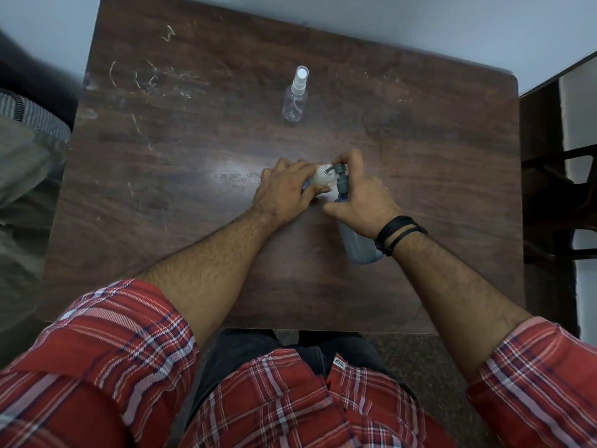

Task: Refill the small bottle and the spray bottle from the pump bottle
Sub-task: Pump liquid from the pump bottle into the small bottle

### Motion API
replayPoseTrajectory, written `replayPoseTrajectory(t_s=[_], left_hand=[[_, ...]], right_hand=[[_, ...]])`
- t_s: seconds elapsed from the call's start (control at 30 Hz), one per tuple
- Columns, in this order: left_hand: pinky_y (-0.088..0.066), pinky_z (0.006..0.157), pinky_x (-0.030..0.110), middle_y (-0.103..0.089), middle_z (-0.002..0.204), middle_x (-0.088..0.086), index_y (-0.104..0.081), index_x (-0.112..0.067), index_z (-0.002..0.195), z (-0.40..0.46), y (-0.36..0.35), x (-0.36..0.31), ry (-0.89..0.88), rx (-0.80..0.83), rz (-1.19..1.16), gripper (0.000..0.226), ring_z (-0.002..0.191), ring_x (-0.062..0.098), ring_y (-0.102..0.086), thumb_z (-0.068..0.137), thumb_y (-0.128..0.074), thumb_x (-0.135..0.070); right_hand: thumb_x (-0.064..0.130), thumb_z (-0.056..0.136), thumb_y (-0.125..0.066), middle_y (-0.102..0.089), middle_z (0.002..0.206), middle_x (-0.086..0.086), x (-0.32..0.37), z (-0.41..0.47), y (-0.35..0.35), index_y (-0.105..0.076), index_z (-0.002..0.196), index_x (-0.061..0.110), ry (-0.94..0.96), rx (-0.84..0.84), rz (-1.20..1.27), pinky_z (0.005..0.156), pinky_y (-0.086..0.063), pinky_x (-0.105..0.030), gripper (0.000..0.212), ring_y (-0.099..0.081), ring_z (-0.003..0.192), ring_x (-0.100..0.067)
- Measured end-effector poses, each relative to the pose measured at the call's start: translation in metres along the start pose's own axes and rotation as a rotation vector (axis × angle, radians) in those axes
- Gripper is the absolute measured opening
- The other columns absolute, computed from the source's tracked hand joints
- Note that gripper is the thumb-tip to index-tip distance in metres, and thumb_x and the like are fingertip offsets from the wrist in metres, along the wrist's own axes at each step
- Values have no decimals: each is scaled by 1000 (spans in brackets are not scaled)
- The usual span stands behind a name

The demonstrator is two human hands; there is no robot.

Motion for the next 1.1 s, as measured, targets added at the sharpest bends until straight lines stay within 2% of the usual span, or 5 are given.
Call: replayPoseTrajectory(t_s=[0.27,0.4,0.6,0.73,1.1], left_hand=[[-32,93,40,-57,130,-13,-51,-35,139,0,0,-1,-4,-2,11,45,117,20,-45,98,-51,-53],[-33,94,41,-57,131,-12,-51,-34,139,0,0,-1,-5,-1,13,45,117,20,-45,98,-50,-53],[-30,93,39,-58,129,-13,-52,-36,137,0,1,-1,-5,-2,-2,45,116,19,-45,98,-48,-55],[-26,89,35,-59,128,-12,-52,-35,138,-1,1,-2,-11,-11,-2,44,115,20,-45,98,-50,-54],[-32,93,41,-58,128,-12,-51,-35,139,-1,1,-2,-4,2,4,48,115,20,-45,97,-46,-58]], right_hand=[[21,74,-73,-55,88,12,-2,-4,1,-37,132,25,-17,-25,-20,56,-33,-14,68,-50,66,-1],[21,74,-73,-50,80,19,-2,-4,-1,-37,129,24,-9,-34,-35,59,-35,-21,65,-49,65,1],[24,74,-74,-61,94,9,0,-1,-4,-37,117,25,3,-47,-40,74,-52,-38,56,-62,78,-18],[27,75,-73,-65,100,6,1,0,-4,-37,120,26,0,-86,-49,77,-54,-39,58,-64,82,-20],[28,77,-71,-66,99,5,3,-3,-2,-38,125,24,28,-122,-185,78,-52,-40,59,-63,81,-23]])
Point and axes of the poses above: each hand's wrist, its own z-axis towards the middle knuckle, its own y-axis out of the back of the hand, x = y × z, the point moved 4 cm from there along z, towards the middle knuckle
